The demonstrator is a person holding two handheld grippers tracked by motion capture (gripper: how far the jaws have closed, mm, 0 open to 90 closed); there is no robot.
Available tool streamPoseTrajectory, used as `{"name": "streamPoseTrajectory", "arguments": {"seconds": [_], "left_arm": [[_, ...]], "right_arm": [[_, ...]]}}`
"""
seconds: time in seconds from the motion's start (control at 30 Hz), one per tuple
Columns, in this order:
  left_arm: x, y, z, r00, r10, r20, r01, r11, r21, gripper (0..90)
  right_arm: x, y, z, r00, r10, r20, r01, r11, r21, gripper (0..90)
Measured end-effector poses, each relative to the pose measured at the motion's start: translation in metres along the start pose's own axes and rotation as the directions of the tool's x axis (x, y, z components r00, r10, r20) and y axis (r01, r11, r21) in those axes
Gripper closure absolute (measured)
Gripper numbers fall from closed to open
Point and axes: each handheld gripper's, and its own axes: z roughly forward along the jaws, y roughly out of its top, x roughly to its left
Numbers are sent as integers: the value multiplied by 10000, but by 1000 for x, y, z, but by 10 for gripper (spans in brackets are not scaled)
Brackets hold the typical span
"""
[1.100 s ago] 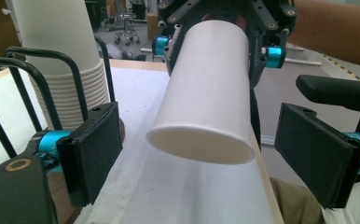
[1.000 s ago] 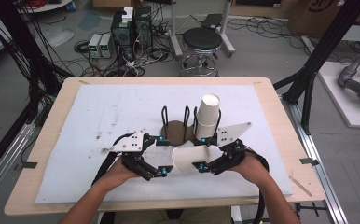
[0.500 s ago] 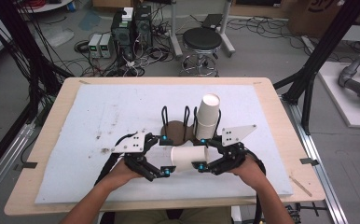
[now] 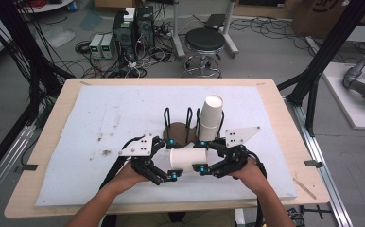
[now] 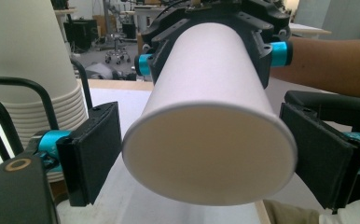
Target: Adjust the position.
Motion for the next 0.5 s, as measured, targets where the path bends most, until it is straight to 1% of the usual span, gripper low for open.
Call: {"name": "streamPoseTrajectory", "arguments": {"seconds": [0.13,0.17,0.23,0.3,0.37,0.4,0.5], "left_arm": [[0,-3,1,10000,-83,52,83,9999,95,152],[0,-4,2,9999,-100,64,100,9999,72,160],[0,-4,1,10000,-18,75,17,9999,106,207],[1,-4,0,10000,-6,79,5,10000,81,214],[1,-4,0,10000,17,83,-18,9999,123,217],[1,-4,0,10000,40,91,-41,9999,125,226],[1,-4,-1,9999,109,95,-110,9999,104,235]], "right_arm": [[-1,-1,0,9999,104,-2,-104,9999,33,339],[-1,-2,0,9999,101,14,-101,9999,61,339],[-2,-4,0,9998,197,21,-197,9997,122,339],[-2,-5,0,9996,286,47,-287,9994,215,340],[-3,-5,0,9998,203,52,-204,9995,257,340],[-3,-5,1,9998,198,43,-199,9991,369,341],[-3,-5,1,9998,186,14,-187,9989,422,343]]}}
